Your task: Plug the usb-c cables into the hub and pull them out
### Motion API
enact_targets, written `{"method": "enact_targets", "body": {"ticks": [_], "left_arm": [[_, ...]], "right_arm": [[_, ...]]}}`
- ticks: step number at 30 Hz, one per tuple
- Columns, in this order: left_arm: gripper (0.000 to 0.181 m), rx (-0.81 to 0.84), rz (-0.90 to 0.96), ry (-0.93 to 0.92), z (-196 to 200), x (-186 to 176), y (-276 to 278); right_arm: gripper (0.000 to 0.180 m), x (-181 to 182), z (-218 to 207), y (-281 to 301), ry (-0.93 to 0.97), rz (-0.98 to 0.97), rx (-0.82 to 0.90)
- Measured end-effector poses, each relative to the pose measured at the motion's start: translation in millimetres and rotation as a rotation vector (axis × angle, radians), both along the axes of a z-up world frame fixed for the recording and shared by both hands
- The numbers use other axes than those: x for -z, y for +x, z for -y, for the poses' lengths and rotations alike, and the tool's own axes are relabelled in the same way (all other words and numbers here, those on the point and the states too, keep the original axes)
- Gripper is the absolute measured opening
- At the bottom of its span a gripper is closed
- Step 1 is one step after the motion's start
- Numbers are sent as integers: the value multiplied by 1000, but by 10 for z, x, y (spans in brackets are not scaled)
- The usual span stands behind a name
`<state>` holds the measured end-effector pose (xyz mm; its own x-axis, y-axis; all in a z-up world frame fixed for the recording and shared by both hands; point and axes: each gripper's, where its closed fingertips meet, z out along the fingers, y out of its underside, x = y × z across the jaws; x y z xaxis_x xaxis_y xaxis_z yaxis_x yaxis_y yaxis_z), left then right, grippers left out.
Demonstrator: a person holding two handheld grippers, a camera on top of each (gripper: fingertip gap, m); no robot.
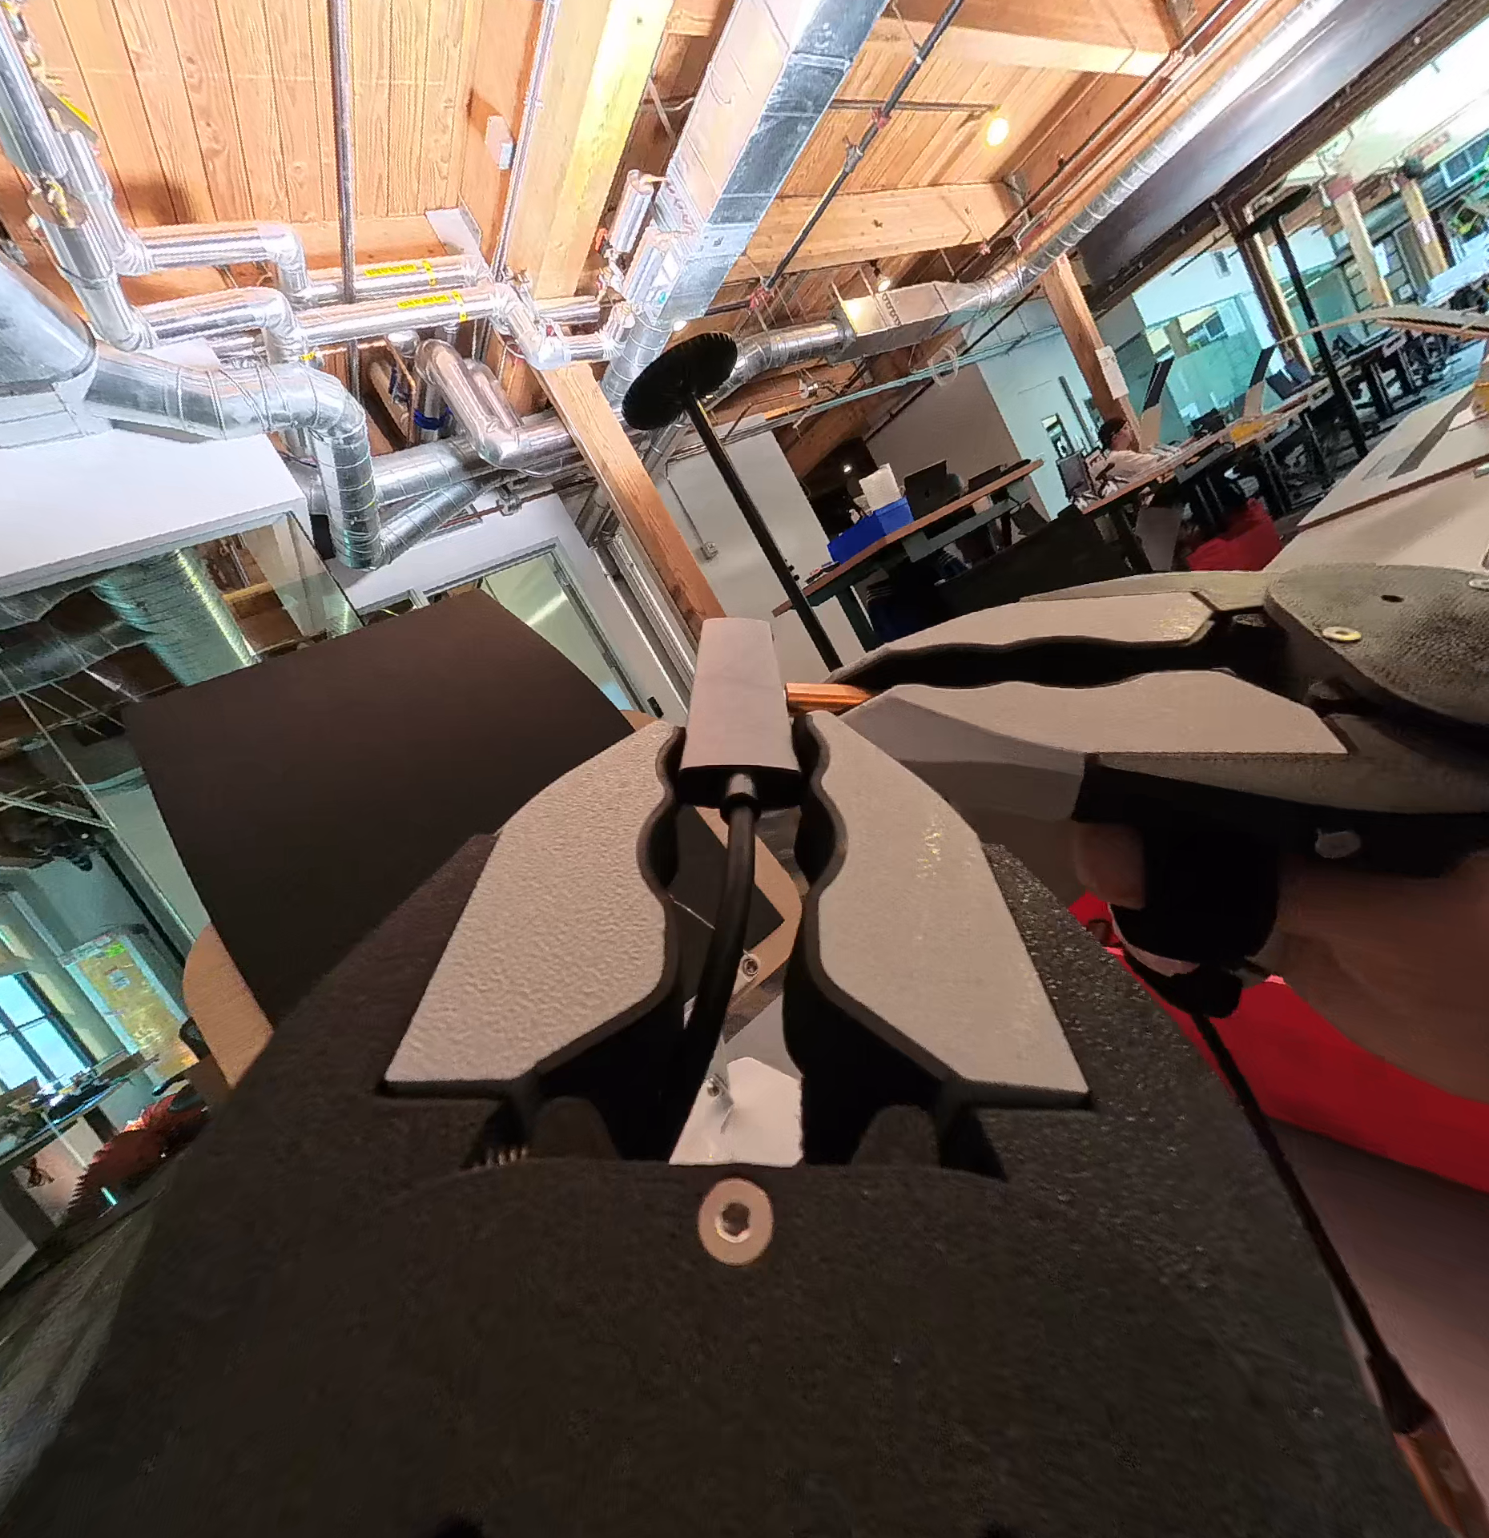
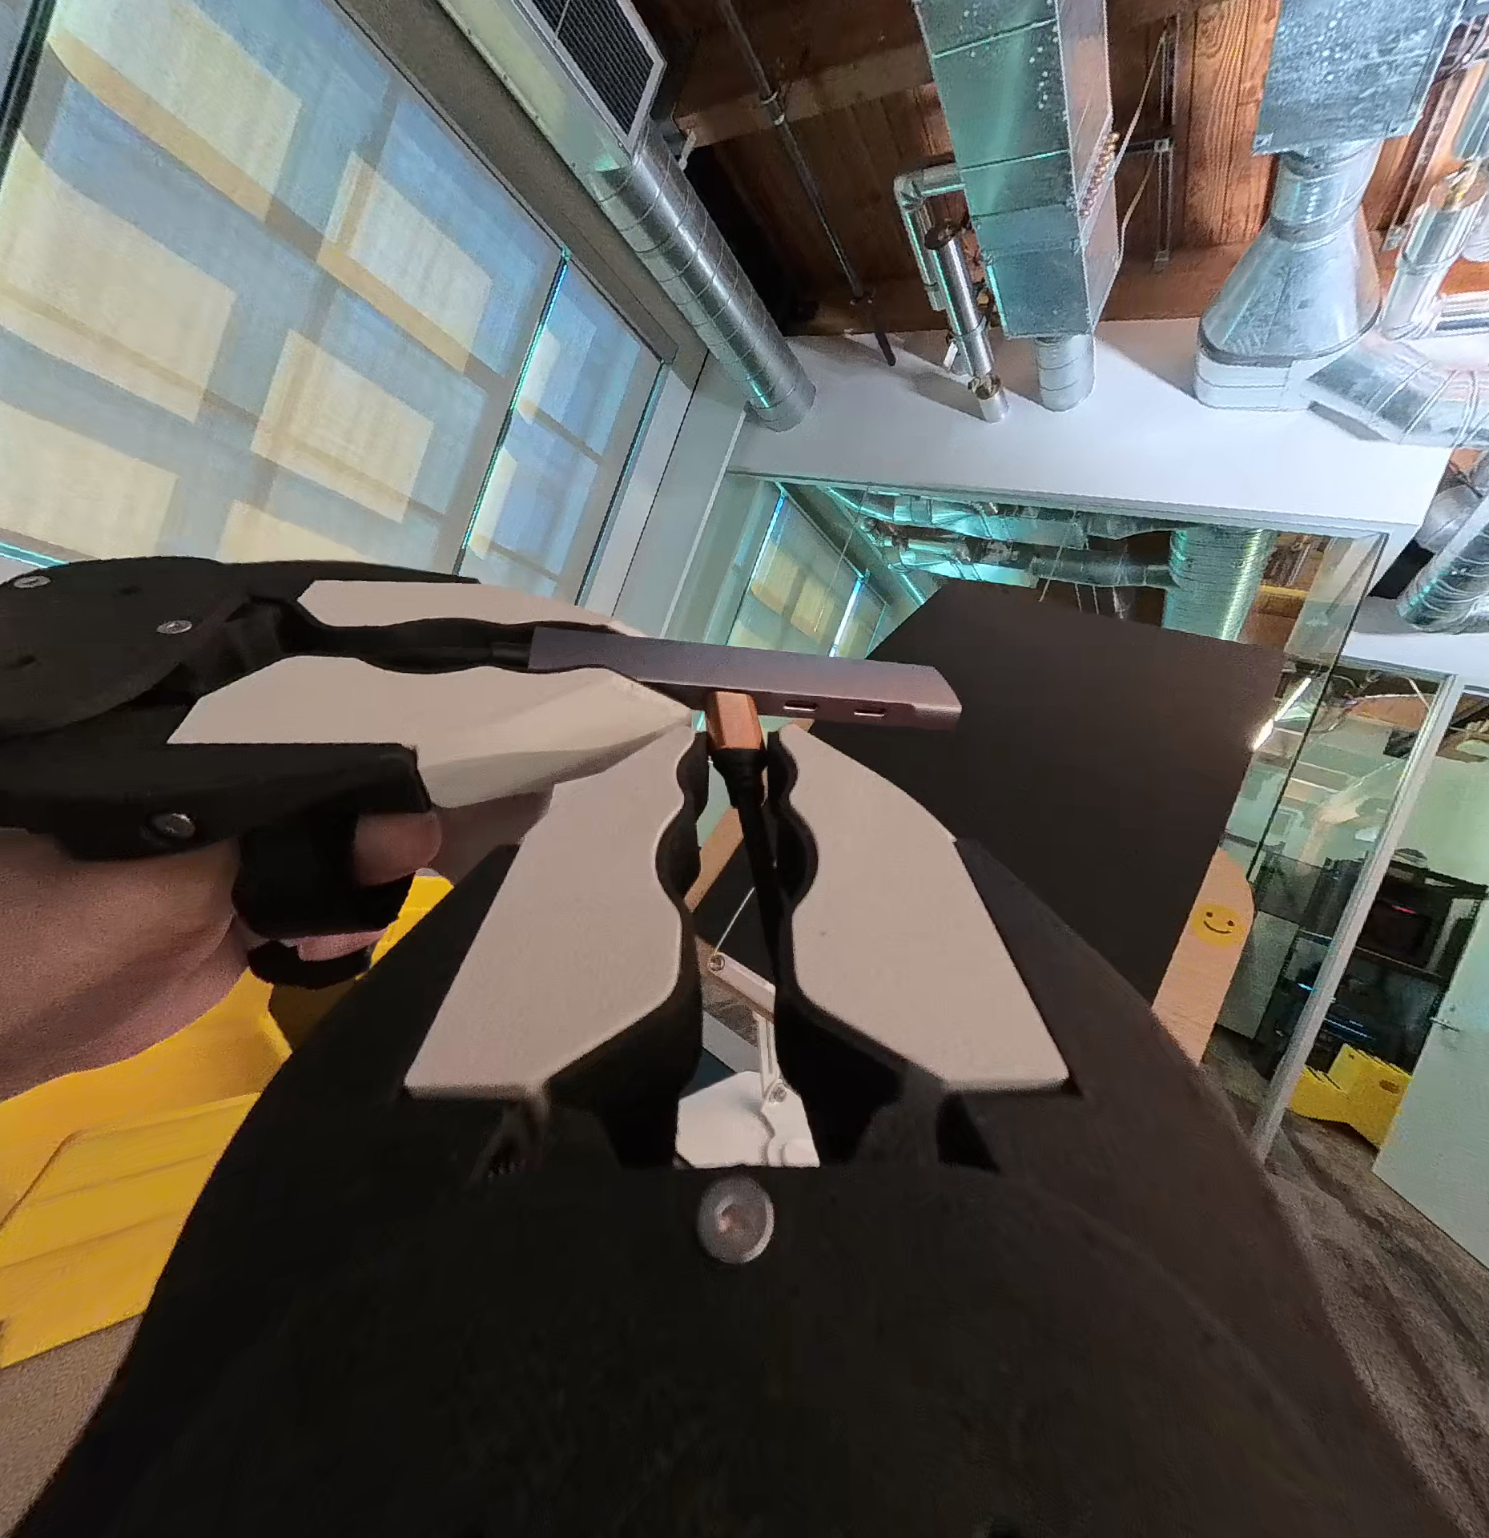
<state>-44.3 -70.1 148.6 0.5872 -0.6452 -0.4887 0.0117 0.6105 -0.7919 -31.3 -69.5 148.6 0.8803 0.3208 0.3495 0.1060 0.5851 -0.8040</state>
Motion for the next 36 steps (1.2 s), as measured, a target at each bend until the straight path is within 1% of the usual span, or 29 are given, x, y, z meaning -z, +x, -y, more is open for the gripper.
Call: {"method": "enact_targets", "body": {"ticks": [5, 9, 16, 18, 23, 25, 28, 30, 33, 35, 36], "left_arm": [[24, 36, 18, -44, 3, 5, 16], [24, -4, 21, -49, -48, 19, 51], [24, -30, 100, -180, -310, 109, 300], [24, -13, 110, -212, -369, 157, 364], [25, 72, 57, -247, -378, 149, 363], [25, 51, 53, -245, -381, 143, 347], [24, 21, 50, -251, -397, 148, 356], [24, 9, 43, -254, -406, 141, 366], [24, 29, 40, -252, -401, 137, 357], [25, 37, 52, -266, -426, 132, 324], [24, -62, 117, -279, -579, 96, 163]], "right_arm": [[13, 4, 16, 10, 20, 27, -1], [13, 21, -39, 57, -1, 54, 33], [13, 124, -281, 330, -112, -26, 67], [13, 163, -326, 386, -127, -14, 81], [13, 147, -310, 350, -146, 12, 35], [13, 153, -315, 341, -142, 0, 43], [13, 165, -331, 365, -135, 9, 121], [13, 168, -342, 378, -149, -3, 130], [13, 162, -329, 355, -154, 15, 98], [14, 172, -325, 336, -168, 6, 41], [12, 124, -232, 310, -126, -8, -24]]}}
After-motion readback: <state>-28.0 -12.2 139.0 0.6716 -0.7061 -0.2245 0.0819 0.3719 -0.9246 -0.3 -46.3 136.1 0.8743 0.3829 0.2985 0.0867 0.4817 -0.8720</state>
